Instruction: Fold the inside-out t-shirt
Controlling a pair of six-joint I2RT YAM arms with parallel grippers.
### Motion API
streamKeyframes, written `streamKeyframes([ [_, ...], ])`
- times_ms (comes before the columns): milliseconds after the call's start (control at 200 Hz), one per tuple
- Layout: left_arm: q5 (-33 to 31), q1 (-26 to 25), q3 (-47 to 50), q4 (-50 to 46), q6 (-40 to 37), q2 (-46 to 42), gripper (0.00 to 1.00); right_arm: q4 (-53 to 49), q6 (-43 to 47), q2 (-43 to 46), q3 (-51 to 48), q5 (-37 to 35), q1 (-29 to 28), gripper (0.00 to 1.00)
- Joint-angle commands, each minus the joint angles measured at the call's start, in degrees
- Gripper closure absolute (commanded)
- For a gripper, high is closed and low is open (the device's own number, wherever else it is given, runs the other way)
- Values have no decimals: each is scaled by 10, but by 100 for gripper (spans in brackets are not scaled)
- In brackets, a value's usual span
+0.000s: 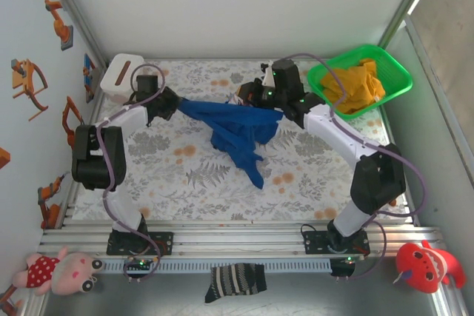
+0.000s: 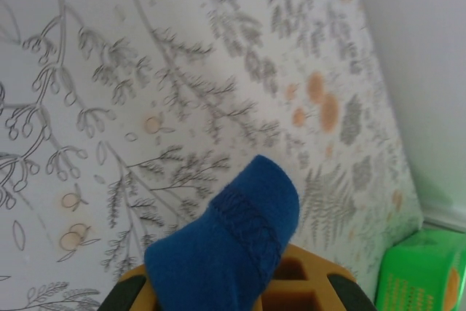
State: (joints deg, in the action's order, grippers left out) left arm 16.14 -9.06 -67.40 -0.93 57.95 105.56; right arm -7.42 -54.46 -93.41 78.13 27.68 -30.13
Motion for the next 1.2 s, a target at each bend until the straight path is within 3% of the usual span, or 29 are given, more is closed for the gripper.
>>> streamKeyframes([
  [0,22,4,-27,-12,-42,13,100,3,18,31,56,10,12,100],
  [35,45,4,-35,-14,-61,16,92,2,19,28,69,6,15,100],
  [90,78,4,-45,-15,-82,14,57,0,19,19,89,5,19,100],
  [130,95,4,-48,-15,-90,2,42,1,19,9,102,6,20,100],
  [190,105,2,-47,-20,-105,-30,29,10,16,-2,114,4,22,100],
  [270,112,-2,-44,-36,-121,-82,22,27,10,-16,123,1,22,100],
  [376,117,-20,-26,-32,-116,-146,18,37,2,-35,135,0,22,100],
  [526,88,-97,-6,3,-91,-199,15,44,-5,-48,137,-4,22,100],
  [716,55,-192,-14,36,-104,-180,14,39,-3,-49,127,-17,22,100],
  [996,37,-251,21,110,-86,-154,15,36,-3,-49,124,-28,23,100],
  [1132,41,-284,50,159,-78,-157,27,36,-4,-56,133,-32,25,100],
  [1197,53,-304,59,180,-77,-151,48,36,-4,-63,141,-32,27,100],
])
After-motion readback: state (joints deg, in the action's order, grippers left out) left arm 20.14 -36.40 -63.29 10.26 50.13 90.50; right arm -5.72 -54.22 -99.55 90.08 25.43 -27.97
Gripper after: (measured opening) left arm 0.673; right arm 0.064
